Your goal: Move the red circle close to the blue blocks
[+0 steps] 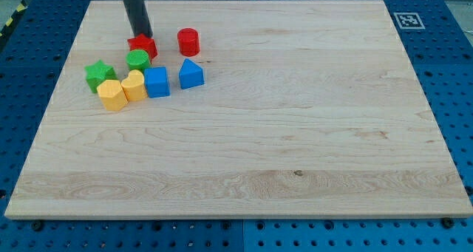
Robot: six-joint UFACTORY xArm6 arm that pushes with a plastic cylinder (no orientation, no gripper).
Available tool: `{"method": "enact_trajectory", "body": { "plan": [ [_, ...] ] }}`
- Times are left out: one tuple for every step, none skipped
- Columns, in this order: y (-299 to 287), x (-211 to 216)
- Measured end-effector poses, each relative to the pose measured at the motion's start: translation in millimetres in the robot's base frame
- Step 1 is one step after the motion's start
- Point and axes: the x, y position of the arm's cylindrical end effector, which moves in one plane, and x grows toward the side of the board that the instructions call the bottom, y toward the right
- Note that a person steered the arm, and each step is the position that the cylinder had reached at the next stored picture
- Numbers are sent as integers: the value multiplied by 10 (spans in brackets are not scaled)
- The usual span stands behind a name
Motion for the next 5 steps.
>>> {"method": "enact_trajectory", "body": {
  "plan": [
    [3,161],
    [3,386],
    [30,418],
    [101,149],
    [518,-216]
  ]
}}
